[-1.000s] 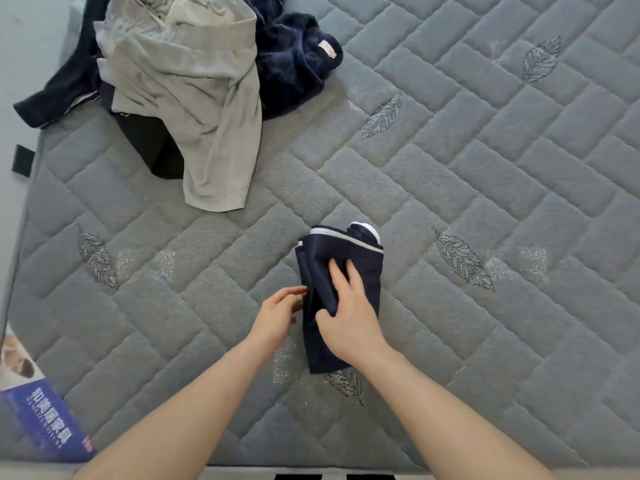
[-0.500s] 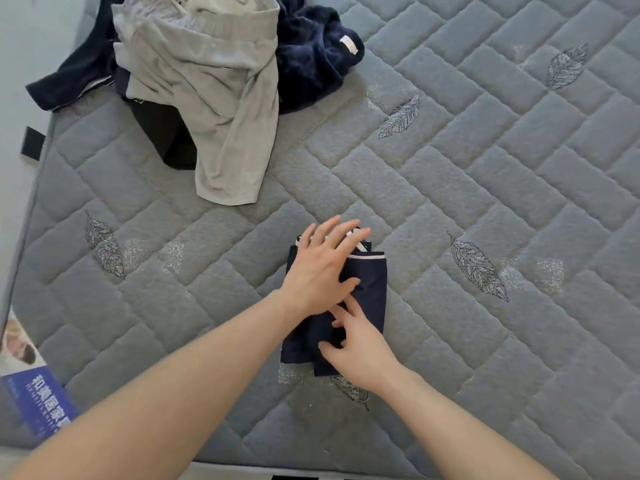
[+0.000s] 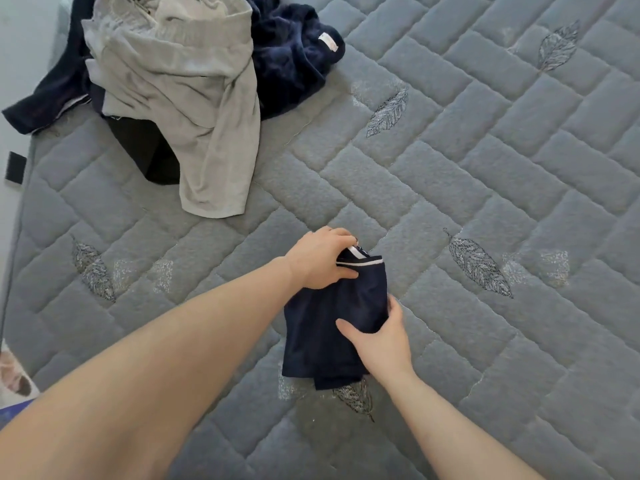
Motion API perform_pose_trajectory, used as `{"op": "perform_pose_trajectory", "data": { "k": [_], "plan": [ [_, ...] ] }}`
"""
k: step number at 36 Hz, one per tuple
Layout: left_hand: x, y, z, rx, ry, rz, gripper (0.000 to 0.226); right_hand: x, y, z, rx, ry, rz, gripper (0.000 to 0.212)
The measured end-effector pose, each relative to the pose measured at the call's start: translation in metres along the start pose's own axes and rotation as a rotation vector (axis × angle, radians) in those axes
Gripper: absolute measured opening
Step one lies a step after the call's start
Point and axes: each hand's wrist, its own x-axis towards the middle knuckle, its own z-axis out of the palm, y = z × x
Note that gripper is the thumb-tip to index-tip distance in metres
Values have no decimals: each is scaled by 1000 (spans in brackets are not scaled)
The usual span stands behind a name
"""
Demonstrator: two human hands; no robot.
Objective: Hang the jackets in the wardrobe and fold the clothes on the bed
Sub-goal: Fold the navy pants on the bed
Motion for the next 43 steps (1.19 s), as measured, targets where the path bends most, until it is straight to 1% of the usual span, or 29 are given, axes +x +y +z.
{"op": "perform_pose_trajectory", "data": {
  "k": [1, 2, 4, 5, 8, 12, 16, 18, 20, 22, 24, 25, 27, 29, 32, 33, 35, 36, 37, 38, 39, 40, 41, 43],
  "plan": [
    [2, 2, -2, -87, 2, -33, 38, 6, 0, -2, -10, -13, 23, 90],
    [4, 5, -4, -183, -1, -73, 33, 12, -1, -5, -17, -29, 43, 78],
    [9, 8, -7, -295, -25, -139, 30, 24, -2, -11, 23, -98, 107, 52],
    [10, 10, -7, -325, -36, -164, 30, 29, -3, -15, 60, -144, 140, 45],
    [12, 11, -1, -462, -51, -221, 23, 44, -3, -27, 118, -207, 188, 40],
    [7, -1, 23, -644, -47, -380, 32, 57, -3, -41, 125, -263, 196, 33],
    [3, -11, 41, -765, -10, -538, 39, 67, -2, -46, 70, -342, 178, 34],
    [5, -12, 42, -758, 34, -590, 50, 65, 1, -46, 49, -313, 125, 37],
    [5, -9, 41, -697, 73, -629, 62, 56, 8, -43, 76, -199, 68, 48],
    [2, -3, 39, -663, 99, -669, 74, 39, 18, -41, 161, -35, 70, 64],
    [-3, 1, 37, -654, 84, -696, 86, 17, 28, -39, 260, 87, 159, 82],
    [-6, 2, 38, -660, 70, -700, 92, 7, 33, -37, 318, 108, 222, 91],
    [-14, 2, 41, -713, 36, -710, 100, -14, 42, -30, 428, 84, 320, 107],
    [-24, 0, 47, -797, -4, -737, 103, -31, 46, -22, 478, 25, 369, 117],
    [-42, -1, 58, -955, -108, -805, 92, -38, 51, -13, 445, -8, 341, 126],
    [-47, -2, 64, -1040, -137, -822, 85, -36, 53, -13, 414, -4, 329, 125],
    [-59, -4, 76, -1199, -187, -816, 63, -28, 59, -16, 352, 22, 319, 111],
    [-65, -4, 80, -1217, -221, -832, 51, -24, 63, -19, 332, 34, 308, 100],
    [-73, -2, 83, -1190, -260, -871, 45, -21, 68, -23, 328, 40, 296, 89],
    [-80, -1, 86, -1155, -291, -914, 43, -18, 72, -26, 326, 40, 278, 81],
    [-86, -1, 88, -1139, -305, -944, 44, -15, 75, -28, 322, 34, 257, 78],
    [-90, 0, 91, -1132, -294, -948, 43, -14, 79, -31, 322, 30, 243, 77],
    [-93, 1, 94, -1122, -241, -925, 43, -14, 81, -33, 329, 28, 230, 77],
    [-97, 4, 101, -1037, -29, -853, 44, -16, 86, -36, 353, 42, 206, 72]
  ]
}}
